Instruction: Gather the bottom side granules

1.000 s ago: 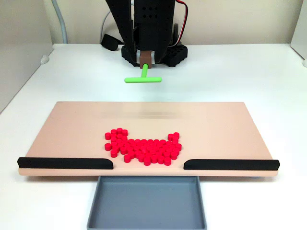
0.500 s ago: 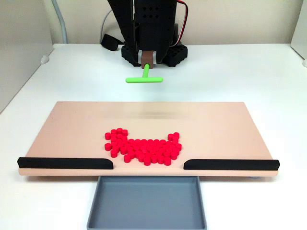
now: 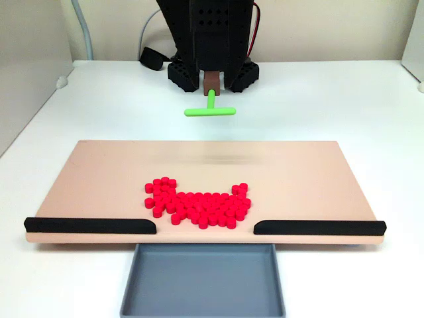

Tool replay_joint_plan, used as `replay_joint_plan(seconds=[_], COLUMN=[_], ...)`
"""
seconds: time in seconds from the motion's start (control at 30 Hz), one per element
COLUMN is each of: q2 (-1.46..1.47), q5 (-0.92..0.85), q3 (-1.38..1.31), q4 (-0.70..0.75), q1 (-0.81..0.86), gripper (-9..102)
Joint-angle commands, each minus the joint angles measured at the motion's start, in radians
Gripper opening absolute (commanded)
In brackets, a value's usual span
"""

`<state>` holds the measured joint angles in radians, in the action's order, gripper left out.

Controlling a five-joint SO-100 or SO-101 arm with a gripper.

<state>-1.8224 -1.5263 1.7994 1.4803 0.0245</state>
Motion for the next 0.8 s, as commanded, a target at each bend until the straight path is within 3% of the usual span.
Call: replay_joint_plan(seconds=[0.0,0.77], q2=[-0.002,-0.003], q5=[0.008,-0.104], q3=[-0.015,0.034], q4=[0.003,-0.008], q1=[-0.005,0.092], gripper=[0,0])
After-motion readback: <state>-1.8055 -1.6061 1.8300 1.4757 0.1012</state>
